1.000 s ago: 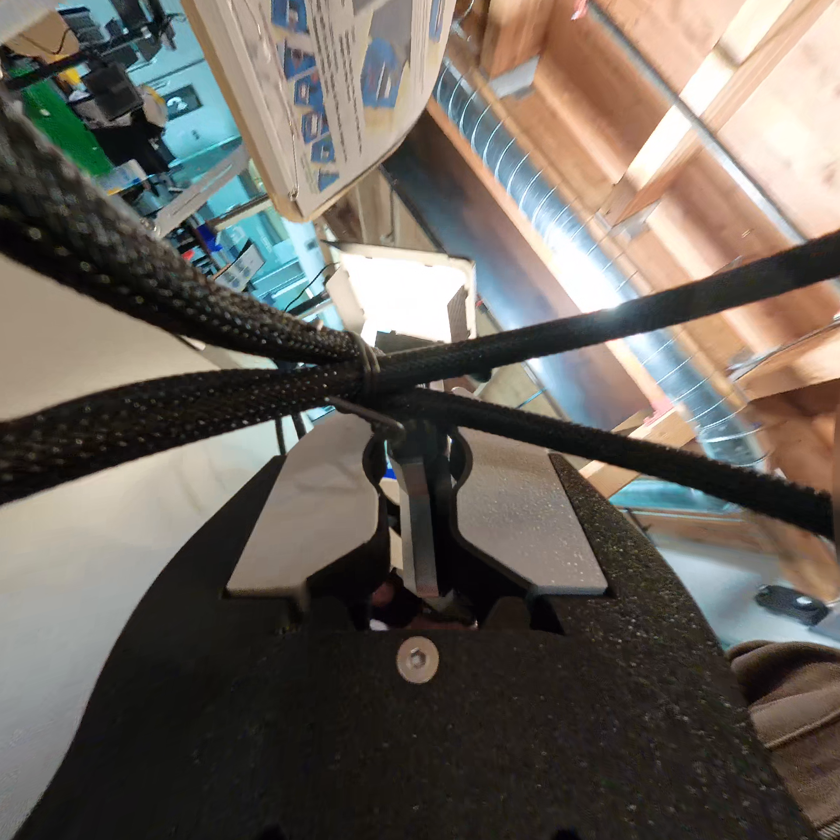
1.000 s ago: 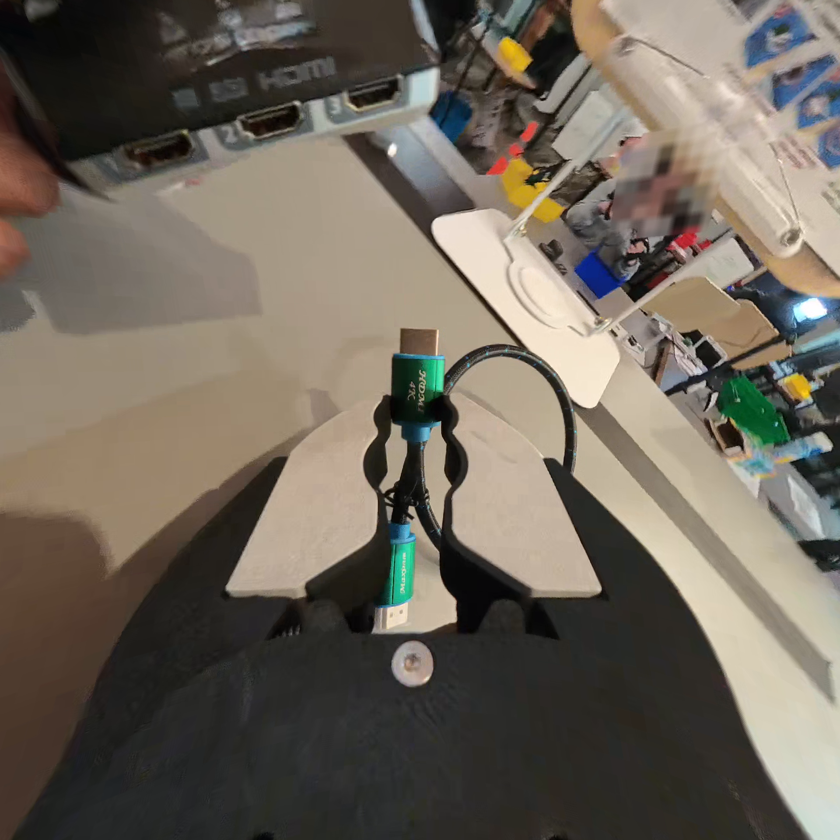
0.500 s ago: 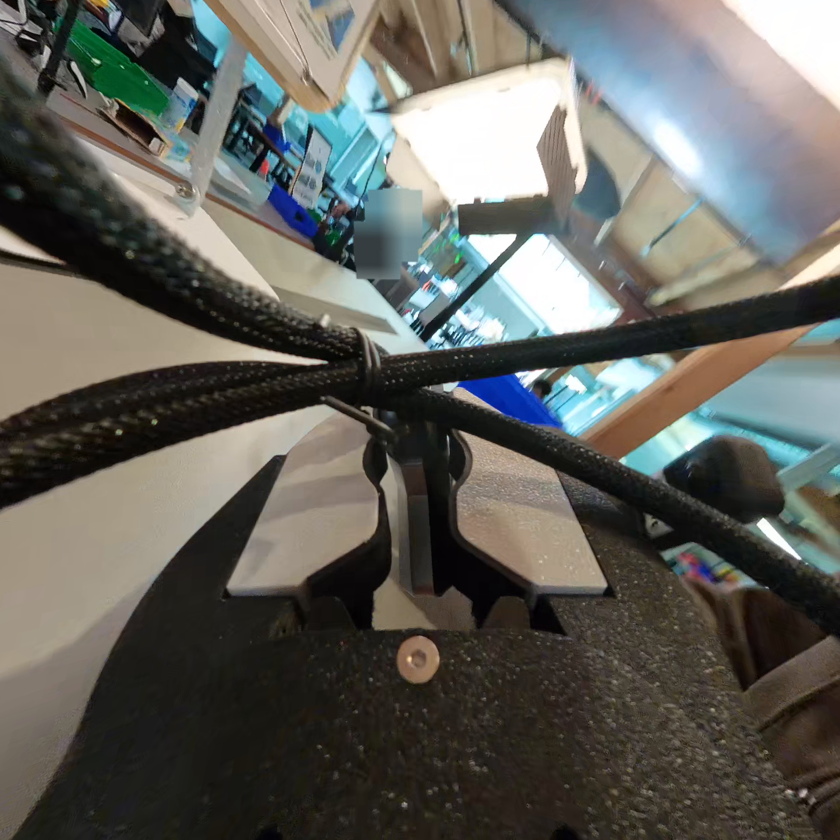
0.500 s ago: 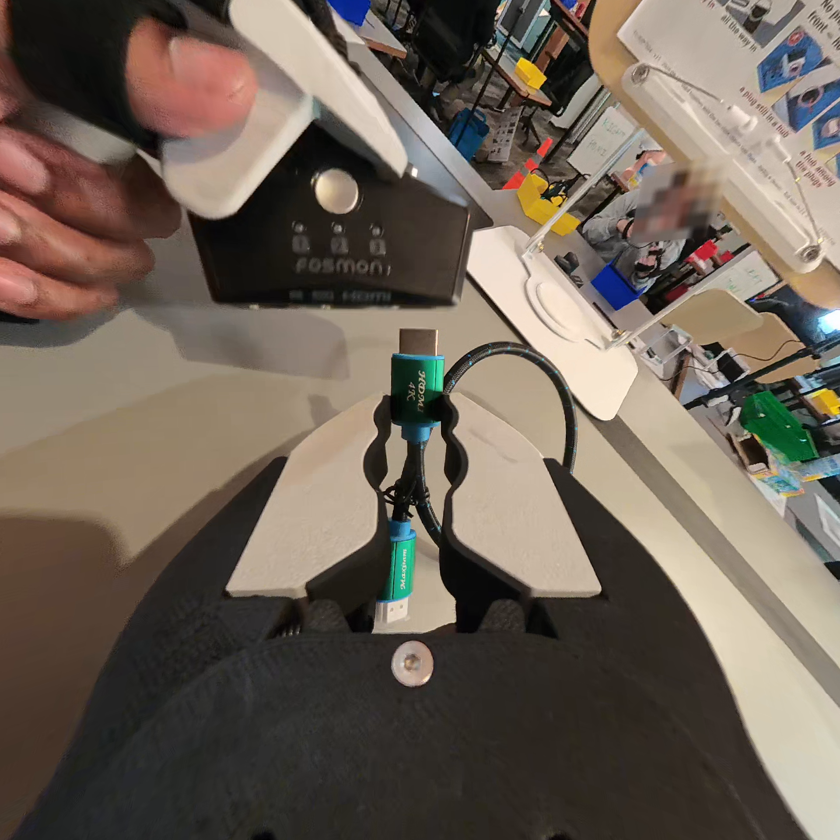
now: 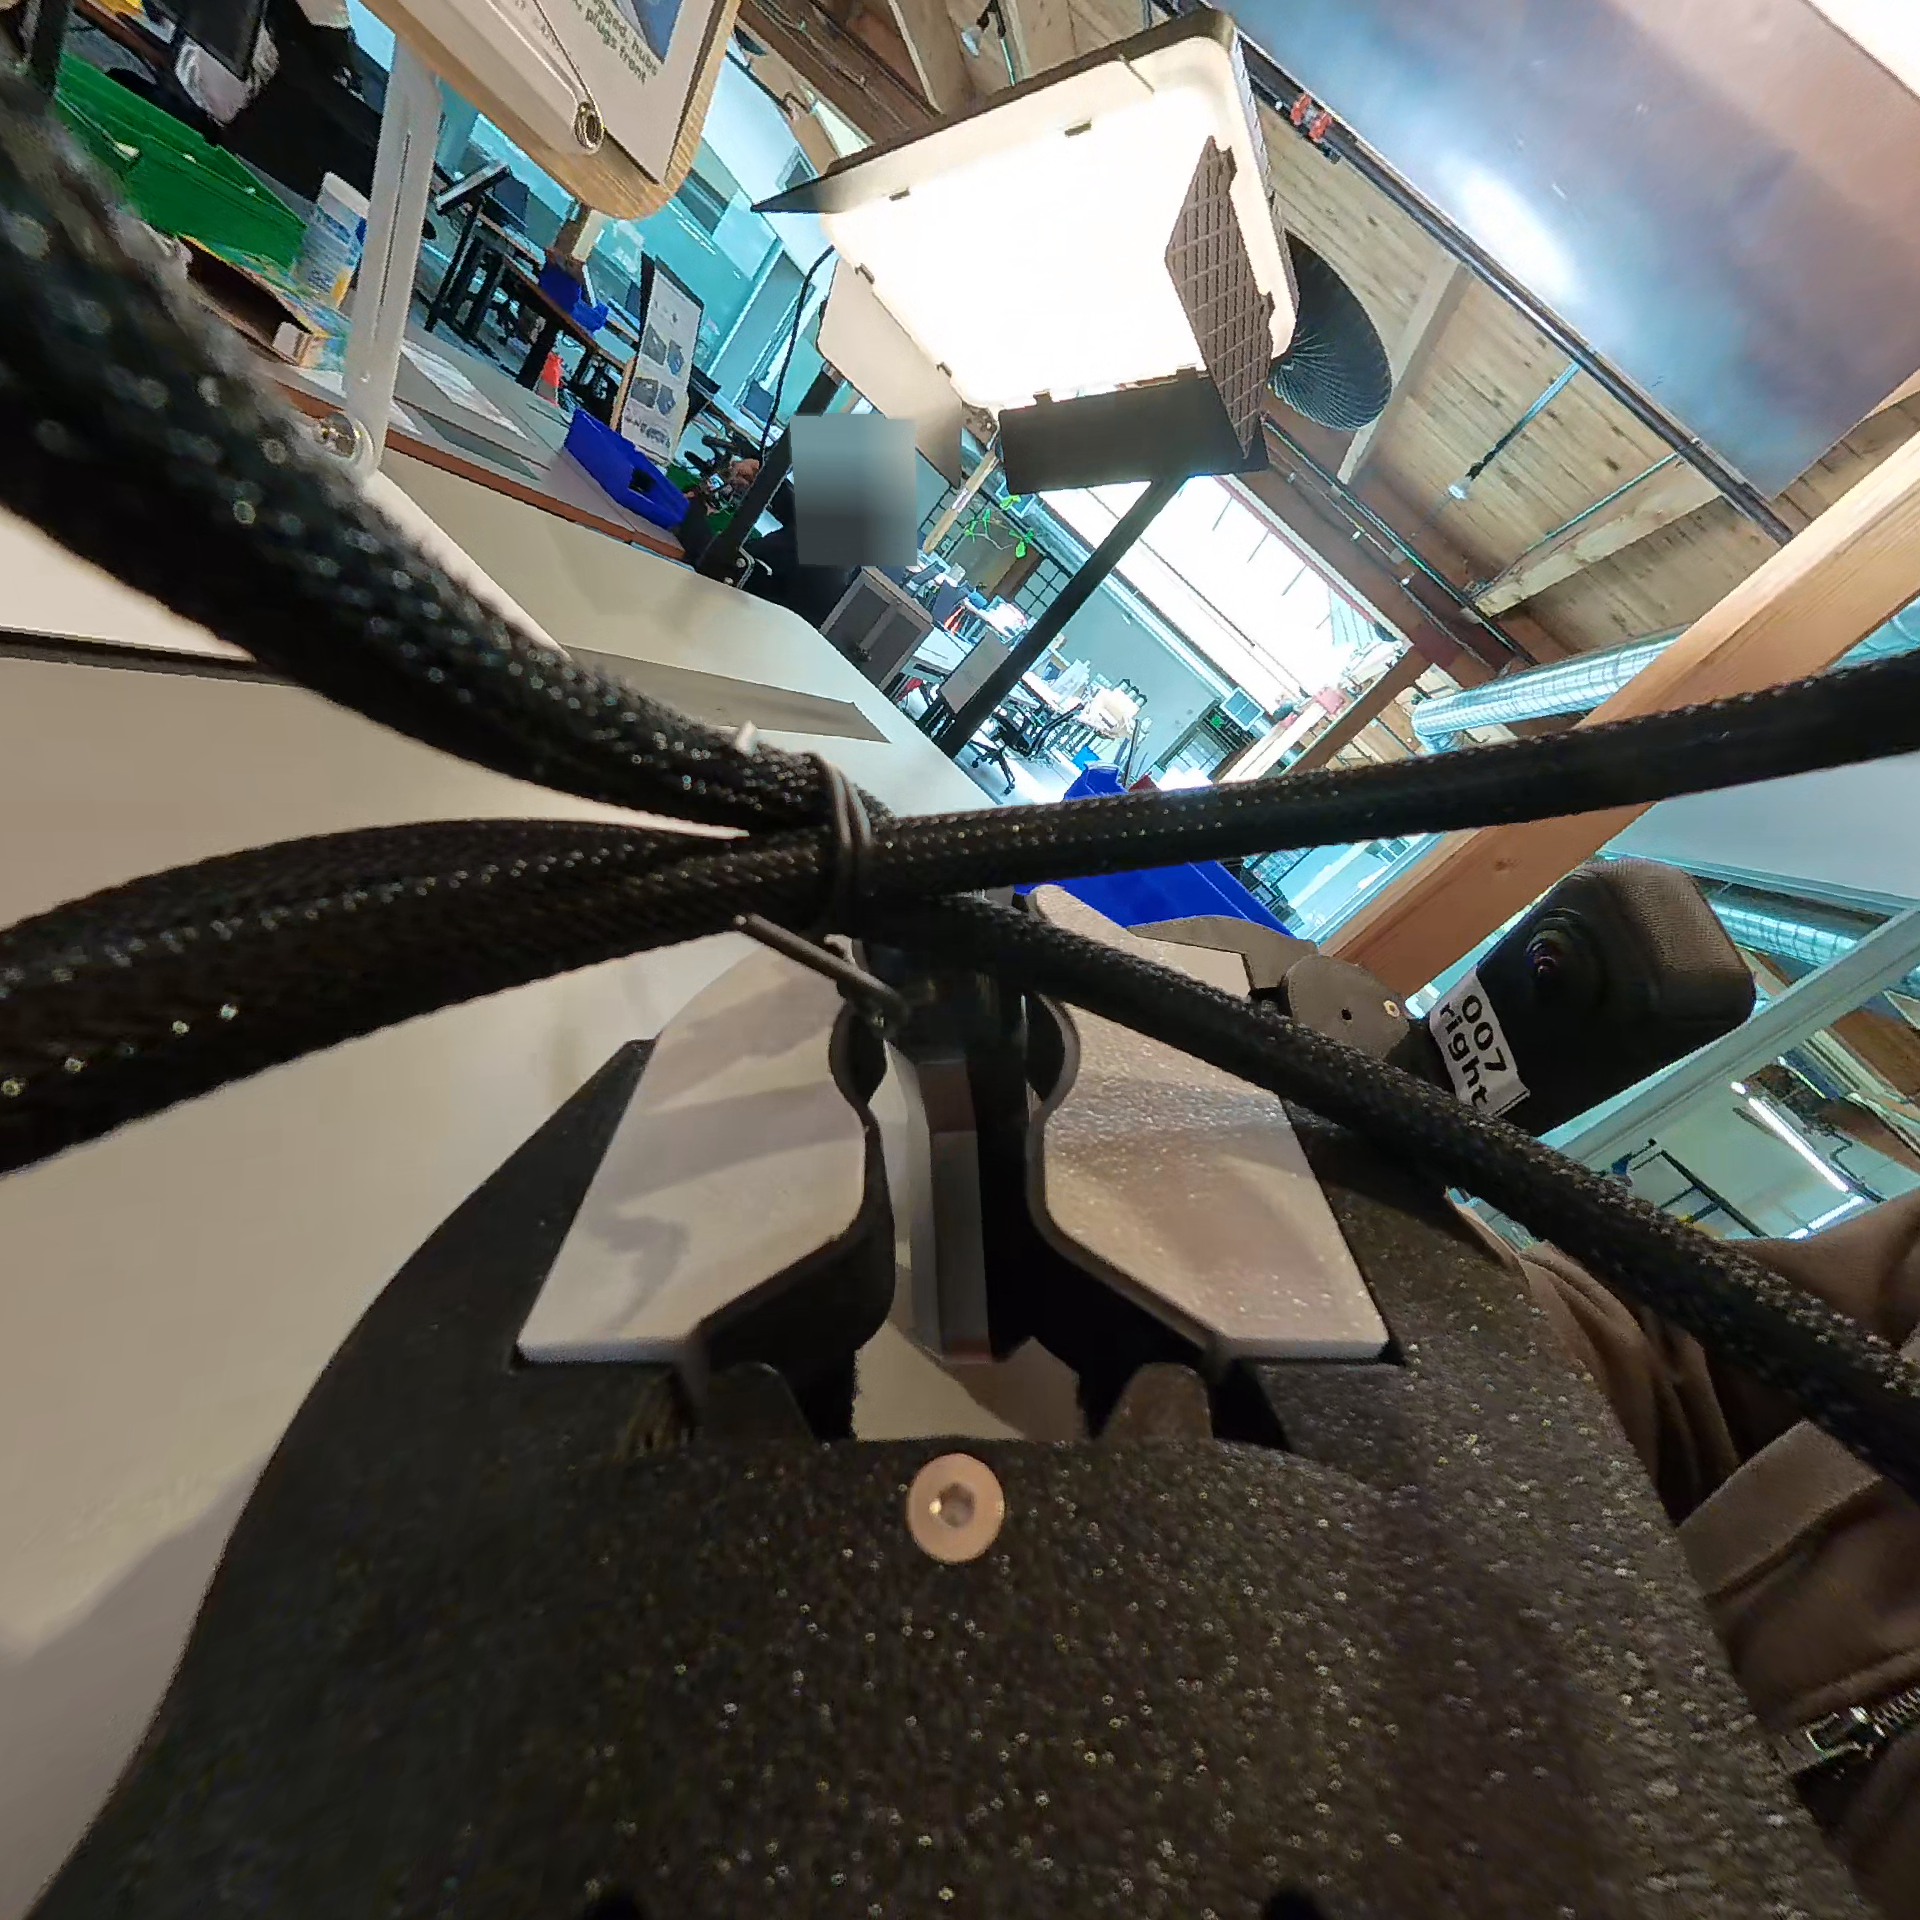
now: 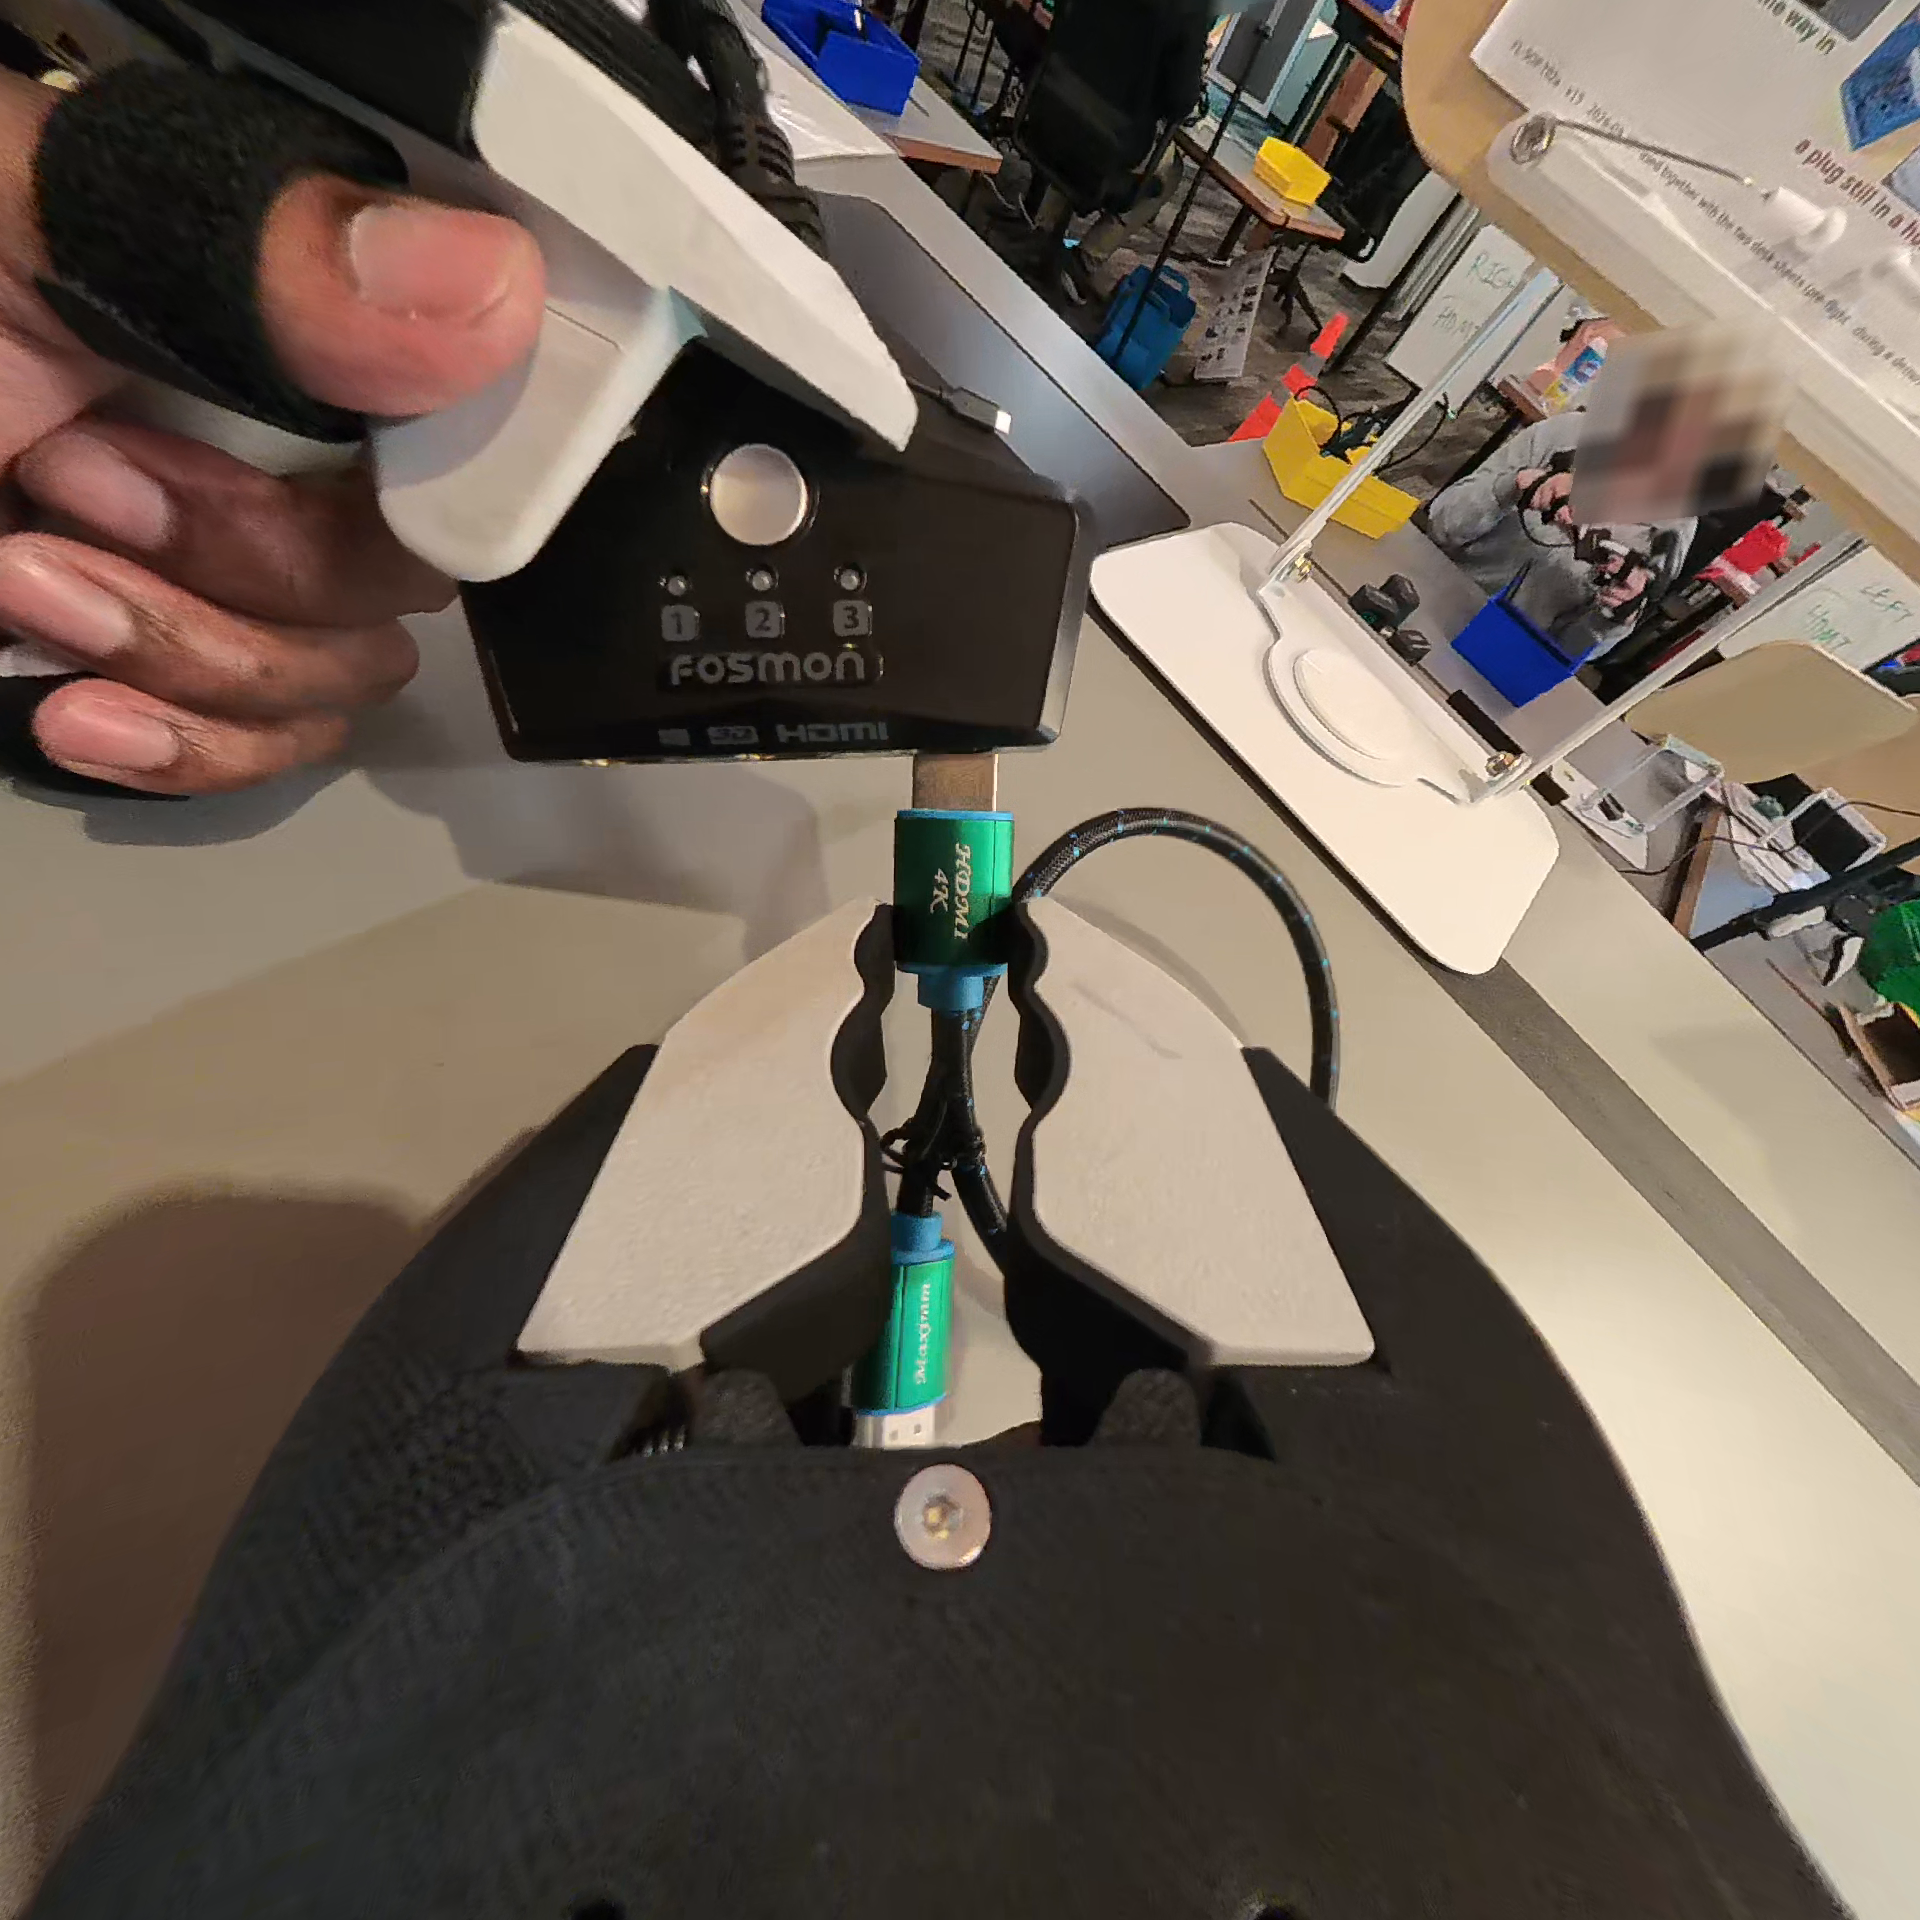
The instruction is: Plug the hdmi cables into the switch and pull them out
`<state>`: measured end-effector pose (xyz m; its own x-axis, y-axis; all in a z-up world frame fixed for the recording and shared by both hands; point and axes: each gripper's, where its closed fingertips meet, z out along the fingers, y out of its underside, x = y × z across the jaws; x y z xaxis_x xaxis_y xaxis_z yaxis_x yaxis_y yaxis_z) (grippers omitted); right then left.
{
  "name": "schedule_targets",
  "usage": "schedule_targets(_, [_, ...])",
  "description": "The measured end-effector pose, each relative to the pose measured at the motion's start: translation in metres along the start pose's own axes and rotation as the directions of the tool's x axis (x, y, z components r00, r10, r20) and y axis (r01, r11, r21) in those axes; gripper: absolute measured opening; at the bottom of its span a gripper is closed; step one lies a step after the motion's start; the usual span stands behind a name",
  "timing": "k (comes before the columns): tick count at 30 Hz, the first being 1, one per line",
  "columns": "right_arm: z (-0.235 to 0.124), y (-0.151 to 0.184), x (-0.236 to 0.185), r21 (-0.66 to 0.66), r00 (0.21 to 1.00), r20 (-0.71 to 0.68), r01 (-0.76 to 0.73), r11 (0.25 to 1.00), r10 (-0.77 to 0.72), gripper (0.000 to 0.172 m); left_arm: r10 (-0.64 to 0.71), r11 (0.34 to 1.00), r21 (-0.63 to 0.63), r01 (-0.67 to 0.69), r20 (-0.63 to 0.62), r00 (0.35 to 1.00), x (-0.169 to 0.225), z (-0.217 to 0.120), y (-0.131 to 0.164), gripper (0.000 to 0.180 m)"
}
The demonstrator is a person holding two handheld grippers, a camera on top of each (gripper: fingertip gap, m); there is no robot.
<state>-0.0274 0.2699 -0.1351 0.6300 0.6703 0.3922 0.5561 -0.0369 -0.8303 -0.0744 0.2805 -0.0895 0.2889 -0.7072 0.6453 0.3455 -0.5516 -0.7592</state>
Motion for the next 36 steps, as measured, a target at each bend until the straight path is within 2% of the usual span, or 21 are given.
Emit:
schedule_targets(6, [-0.004, -0.005, -0.002, 0.014, 0.999, 0.0, 0.042, 0.999, -0.042, 0.02, -0.042, 0.999, -0.013, 0.042, -0.053, 0.998, 0.004, -0.002, 0.001, 0.023])
schedule_targets(11, [-0.006, -0.002, -0.002, -0.002, 0.991, -0.01, 0.137, 0.991, -0.137, 0.02, -0.057, 0.997, -0.05, 0.054, -0.073, 0.996, 0.006, -0.001, 0.005, 0.023])
schedule_targets(20, [-0.003, 0.014, 0.004, -0.128, 0.997, -0.037, 0.069, 0.989, -0.075, 0.02, 0.131, 0.986, -0.112, -0.126, 0.04, 0.991, 0.007, 0.008, 0.019, 0.023])
schedule_targets(22, [-0.003, 0.017, 0.005, -0.155, 0.994, -0.053, 0.082, 0.984, -0.091, 0.02, 0.132, 0.983, -0.131, -0.126, 0.041, 0.99, 0.007, 0.01, 0.022, 0.023])
schedule_targets(29, [-0.004, 0.011, 0.002, -0.113, 0.99, -0.038, 0.131, 0.985, -0.136, 0.019, 0.056, 0.99, -0.132, -0.056, -0.002, 0.998, 0.007, 0.008, 0.02, 0.022])
schedule_targets(36, [-0.008, 0.005, 0.001, -0.084, 0.991, -0.019, 0.134, 0.987, -0.136, 0.019, 0.095, 0.977, -0.192, -0.093, -0.004, 0.996, 0.011, 0.013, 0.03, 0.023])
